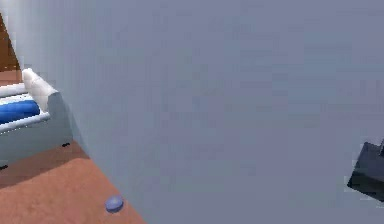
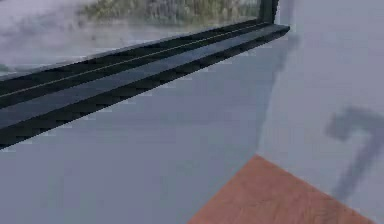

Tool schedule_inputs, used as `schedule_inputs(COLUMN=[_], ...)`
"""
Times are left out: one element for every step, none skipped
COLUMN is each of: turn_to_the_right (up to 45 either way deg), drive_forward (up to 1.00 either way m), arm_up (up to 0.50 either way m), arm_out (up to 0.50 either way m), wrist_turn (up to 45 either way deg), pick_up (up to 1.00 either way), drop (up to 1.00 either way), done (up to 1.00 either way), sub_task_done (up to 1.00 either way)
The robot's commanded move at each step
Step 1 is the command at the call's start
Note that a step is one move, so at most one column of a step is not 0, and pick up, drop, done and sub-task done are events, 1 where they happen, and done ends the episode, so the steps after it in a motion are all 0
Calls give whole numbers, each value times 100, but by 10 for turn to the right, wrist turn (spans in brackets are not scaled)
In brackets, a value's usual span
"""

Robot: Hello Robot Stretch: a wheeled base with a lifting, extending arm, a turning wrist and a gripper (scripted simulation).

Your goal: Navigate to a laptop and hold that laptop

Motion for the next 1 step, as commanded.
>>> schedule_inputs(turn_to_the_right=[-450], drive_forward=[0], arm_up=[0], arm_out=[0], wrist_turn=[0], pick_up=[0], drop=[0], done=[0], sub_task_done=[0])
